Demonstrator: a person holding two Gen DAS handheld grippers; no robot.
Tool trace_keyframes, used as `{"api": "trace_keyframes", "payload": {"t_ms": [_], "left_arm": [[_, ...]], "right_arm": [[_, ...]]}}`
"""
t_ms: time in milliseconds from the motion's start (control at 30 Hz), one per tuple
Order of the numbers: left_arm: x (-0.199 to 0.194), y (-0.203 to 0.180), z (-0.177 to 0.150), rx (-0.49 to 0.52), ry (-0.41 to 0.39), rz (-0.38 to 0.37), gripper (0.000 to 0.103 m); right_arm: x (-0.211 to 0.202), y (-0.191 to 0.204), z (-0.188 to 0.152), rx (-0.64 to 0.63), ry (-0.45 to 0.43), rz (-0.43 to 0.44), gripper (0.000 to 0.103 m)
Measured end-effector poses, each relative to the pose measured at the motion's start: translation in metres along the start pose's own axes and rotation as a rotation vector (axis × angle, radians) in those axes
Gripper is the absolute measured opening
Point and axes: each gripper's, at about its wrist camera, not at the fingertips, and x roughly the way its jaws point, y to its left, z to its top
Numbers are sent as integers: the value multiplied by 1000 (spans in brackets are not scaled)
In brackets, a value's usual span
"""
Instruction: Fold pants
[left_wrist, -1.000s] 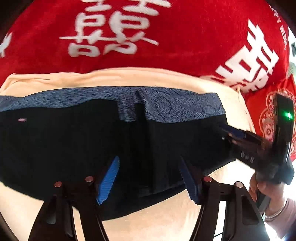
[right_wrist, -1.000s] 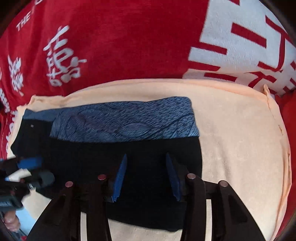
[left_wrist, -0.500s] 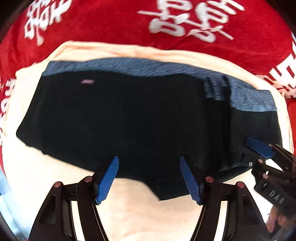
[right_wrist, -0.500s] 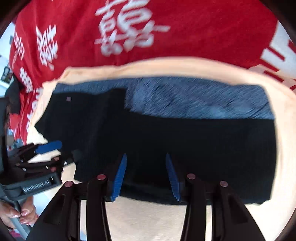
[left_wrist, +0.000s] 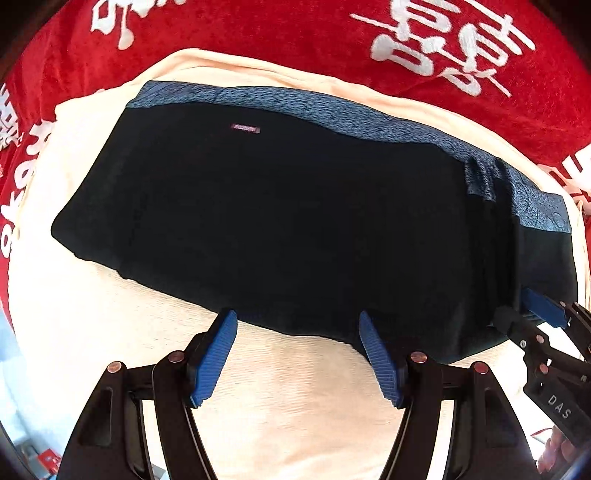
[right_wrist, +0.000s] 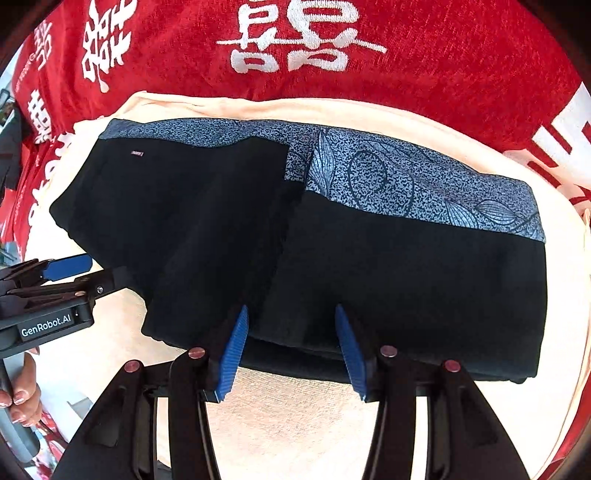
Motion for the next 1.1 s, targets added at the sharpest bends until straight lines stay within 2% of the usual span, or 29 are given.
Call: {"api": "trace_keyframes", "payload": {"t_ms": [167, 533, 733, 900, 1100], "left_arm": [[1, 25, 4, -25, 7, -2, 70], [2, 72, 3, -49, 4, -3, 70], [5, 97, 5, -75, 5, -12, 70], [4, 105, 12, -96, 10, -6, 70], [7, 125, 14, -108, 15, -9, 70]], "right_arm": [[-1, 11, -5, -48, 12, -31, 54], [-5, 22, -7, -13, 22, -34, 54], [-12, 18, -4, 24, 30, -7, 54], [-20, 32, 2, -15, 8, 37, 54], [-2, 42, 7, -23, 37, 32, 54]]}}
